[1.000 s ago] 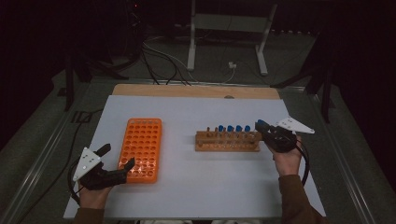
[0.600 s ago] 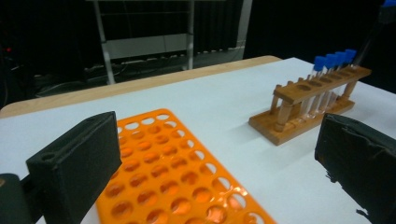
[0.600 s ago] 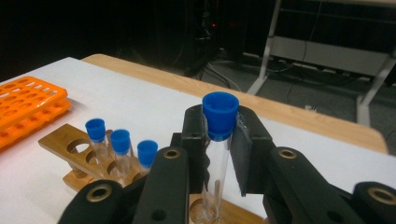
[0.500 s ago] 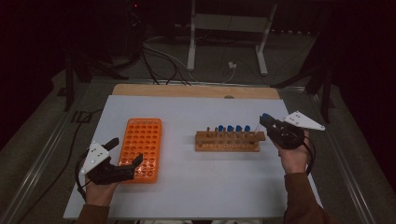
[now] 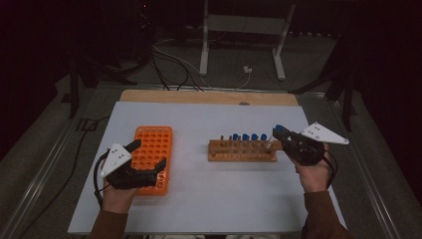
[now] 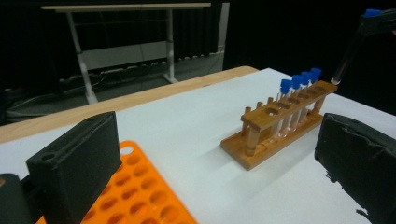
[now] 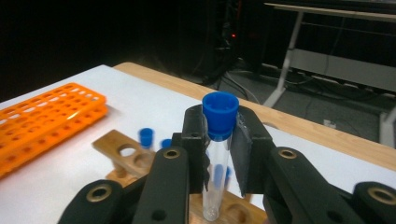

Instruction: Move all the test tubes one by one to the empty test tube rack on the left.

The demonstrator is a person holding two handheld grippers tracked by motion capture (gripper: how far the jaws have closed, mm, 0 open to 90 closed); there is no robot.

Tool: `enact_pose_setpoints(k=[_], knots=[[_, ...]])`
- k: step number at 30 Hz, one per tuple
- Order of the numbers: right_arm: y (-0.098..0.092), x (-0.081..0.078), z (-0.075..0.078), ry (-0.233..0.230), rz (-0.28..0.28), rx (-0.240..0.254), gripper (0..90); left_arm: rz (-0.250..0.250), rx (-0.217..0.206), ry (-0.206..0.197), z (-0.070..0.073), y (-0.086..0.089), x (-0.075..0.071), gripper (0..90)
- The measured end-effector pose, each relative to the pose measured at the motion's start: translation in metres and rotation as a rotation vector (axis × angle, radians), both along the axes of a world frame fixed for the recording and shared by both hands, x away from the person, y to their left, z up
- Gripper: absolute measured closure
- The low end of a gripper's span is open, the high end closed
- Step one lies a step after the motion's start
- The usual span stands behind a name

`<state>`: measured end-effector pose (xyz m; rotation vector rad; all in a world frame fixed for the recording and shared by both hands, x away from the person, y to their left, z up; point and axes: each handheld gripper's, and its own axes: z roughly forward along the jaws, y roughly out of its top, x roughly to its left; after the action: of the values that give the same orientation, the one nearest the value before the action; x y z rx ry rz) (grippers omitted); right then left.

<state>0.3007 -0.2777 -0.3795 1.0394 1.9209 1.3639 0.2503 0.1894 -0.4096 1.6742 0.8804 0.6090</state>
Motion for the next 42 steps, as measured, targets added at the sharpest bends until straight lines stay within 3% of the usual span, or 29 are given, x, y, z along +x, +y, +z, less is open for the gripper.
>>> enact_pose_setpoints(k=[6, 17, 25, 42], knots=[[0.02, -0.005, 0.002, -0.005, 0.056, -0.005, 76.1, -0.03, -0.01, -0.013, 0.004, -0.013, 0.005, 0.9], [0.054, -0.007, 0.004, -0.005, 0.133, -0.003, 76.1, -0.035, -0.004, -0.009, 0.004, -0.027, 0.01, 1.0], [0.07, -0.007, 0.003, 0.0, 0.167, 0.0, 76.1, -0.053, 0.009, 0.006, 0.003, -0.042, 0.016, 1.0], [0.099, -0.004, -0.002, 0.018, 0.226, 0.004, 76.1, -0.071, 0.015, -0.007, -0.003, -0.06, 0.02, 1.2]])
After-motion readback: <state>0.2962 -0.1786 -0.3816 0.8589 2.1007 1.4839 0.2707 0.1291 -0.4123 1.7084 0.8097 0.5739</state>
